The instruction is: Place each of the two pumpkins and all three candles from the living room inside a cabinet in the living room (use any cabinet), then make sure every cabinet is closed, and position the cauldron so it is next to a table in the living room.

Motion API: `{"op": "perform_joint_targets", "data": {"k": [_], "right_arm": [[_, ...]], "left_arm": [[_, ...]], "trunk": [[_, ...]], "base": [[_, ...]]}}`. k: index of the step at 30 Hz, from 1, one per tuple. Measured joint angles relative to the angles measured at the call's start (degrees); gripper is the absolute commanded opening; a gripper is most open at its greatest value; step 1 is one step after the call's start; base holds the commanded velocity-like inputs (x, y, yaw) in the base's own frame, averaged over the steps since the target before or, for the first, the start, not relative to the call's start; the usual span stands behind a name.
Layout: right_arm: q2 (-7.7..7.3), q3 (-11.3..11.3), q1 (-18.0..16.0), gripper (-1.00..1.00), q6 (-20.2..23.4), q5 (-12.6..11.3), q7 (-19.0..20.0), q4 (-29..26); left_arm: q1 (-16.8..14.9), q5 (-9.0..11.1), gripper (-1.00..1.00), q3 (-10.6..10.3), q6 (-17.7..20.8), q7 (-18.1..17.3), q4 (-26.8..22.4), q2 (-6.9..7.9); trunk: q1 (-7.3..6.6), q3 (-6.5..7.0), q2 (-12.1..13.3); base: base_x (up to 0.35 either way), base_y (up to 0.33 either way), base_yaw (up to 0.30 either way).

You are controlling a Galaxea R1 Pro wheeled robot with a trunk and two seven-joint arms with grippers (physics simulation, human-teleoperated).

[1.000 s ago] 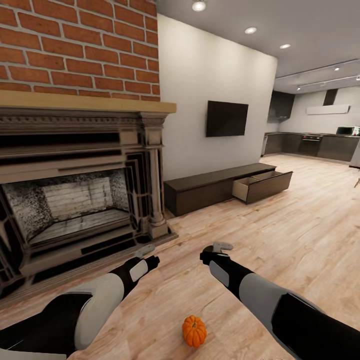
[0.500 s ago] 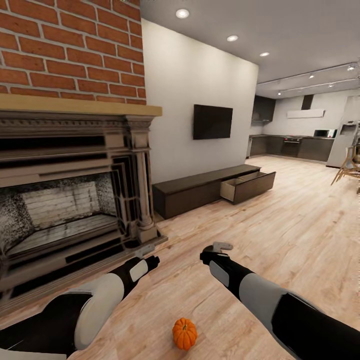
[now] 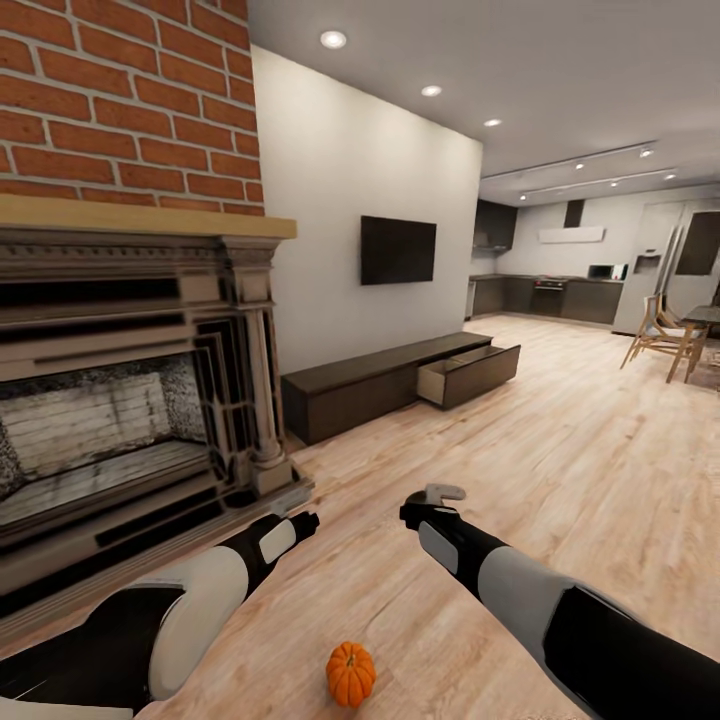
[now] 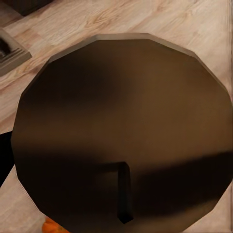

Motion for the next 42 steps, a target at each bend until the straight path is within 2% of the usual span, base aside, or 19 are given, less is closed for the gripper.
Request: {"op": "perform_joint_targets", "data": {"k": [9, 33, 42], "right_arm": [[0.61, 0.0, 0.1, -1.00, 0.0, 0.0, 0.0, 0.0], [0.77, 0.0, 0.4, -1.00, 0.0, 0.0, 0.0, 0.0], [0.77, 0.0, 0.4, -1.00, 0.0, 0.1, 0.0, 0.0]], "left_arm": [[0.0, 0.0, 1.00, 0.0, 0.0, 0.0, 0.0, 0.00], [0.0, 0.0, 1.00, 0.0, -0.1, 0.0, 0.0, 0.09], [0.0, 0.0, 1.00, 0.0, -0.1, 0.0, 0.0, 0.08]], "trunk": [[0.00, 0.59, 0.0], [0.00, 2.18, 0.0], [0.00, 2.40, 0.0]], "base": [[0.000, 0.000, -0.175], [0.000, -0.002, -0.175], [0.000, -0.044, -0.040]]}}
